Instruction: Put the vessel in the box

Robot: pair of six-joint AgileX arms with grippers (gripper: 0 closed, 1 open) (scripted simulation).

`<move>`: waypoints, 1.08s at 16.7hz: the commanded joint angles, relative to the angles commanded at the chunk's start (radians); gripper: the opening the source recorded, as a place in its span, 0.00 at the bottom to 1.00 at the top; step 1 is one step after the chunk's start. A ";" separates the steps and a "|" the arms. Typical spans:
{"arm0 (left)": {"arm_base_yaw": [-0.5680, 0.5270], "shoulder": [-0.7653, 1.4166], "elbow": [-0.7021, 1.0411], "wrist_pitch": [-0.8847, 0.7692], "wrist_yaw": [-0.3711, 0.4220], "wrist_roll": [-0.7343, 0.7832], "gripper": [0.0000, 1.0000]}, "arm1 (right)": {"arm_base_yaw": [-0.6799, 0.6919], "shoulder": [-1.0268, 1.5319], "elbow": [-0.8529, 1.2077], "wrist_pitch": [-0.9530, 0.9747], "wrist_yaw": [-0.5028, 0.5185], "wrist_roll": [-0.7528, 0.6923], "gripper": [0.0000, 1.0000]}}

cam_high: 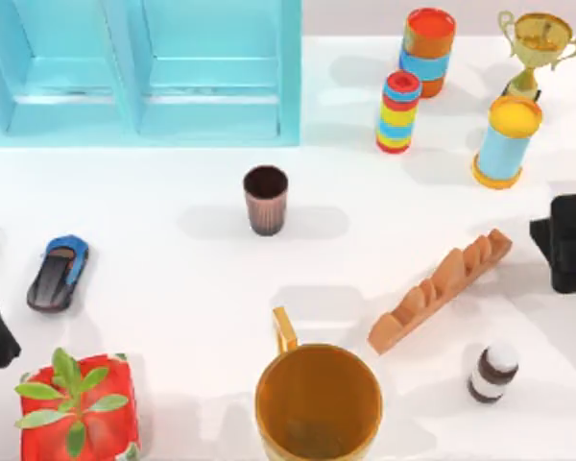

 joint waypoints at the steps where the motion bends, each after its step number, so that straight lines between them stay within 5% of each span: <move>1: 0.000 0.000 0.000 0.000 0.000 0.000 1.00 | 0.034 0.110 0.083 -0.073 0.005 0.021 1.00; 10: 0.000 0.000 0.000 0.000 0.000 0.000 1.00 | 0.288 1.036 0.895 -0.656 0.089 0.239 1.00; 18: 0.000 0.000 0.000 0.000 0.000 0.000 1.00 | 0.357 1.494 1.595 -0.841 0.191 0.439 1.00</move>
